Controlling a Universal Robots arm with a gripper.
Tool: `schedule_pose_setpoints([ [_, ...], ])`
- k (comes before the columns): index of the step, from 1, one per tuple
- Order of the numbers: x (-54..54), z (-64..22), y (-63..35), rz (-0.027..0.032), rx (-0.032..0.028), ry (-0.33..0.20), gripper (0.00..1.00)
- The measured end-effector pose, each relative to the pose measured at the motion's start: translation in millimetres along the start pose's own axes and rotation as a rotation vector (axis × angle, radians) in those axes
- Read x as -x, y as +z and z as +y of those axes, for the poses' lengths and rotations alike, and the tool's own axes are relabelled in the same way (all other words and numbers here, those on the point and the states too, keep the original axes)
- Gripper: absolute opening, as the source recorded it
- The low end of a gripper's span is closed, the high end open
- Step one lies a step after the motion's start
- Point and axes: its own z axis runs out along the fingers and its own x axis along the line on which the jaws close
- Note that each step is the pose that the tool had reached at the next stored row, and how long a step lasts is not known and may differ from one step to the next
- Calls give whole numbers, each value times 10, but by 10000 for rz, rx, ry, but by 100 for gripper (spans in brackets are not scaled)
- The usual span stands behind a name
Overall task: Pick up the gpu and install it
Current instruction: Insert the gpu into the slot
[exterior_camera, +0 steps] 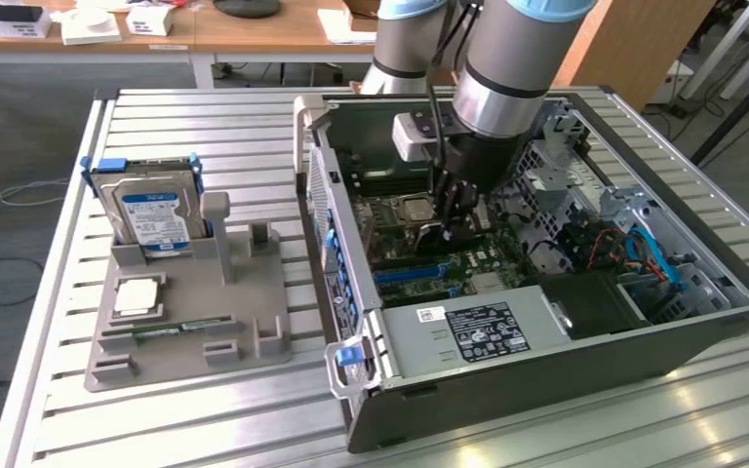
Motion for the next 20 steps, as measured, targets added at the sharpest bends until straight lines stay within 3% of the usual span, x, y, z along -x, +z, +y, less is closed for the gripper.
schedule_pose_setpoints([
  [13, -2, 13, 85, 1, 0, -2, 27],
  [20, 3, 61, 105, 0, 0, -2, 27],
])
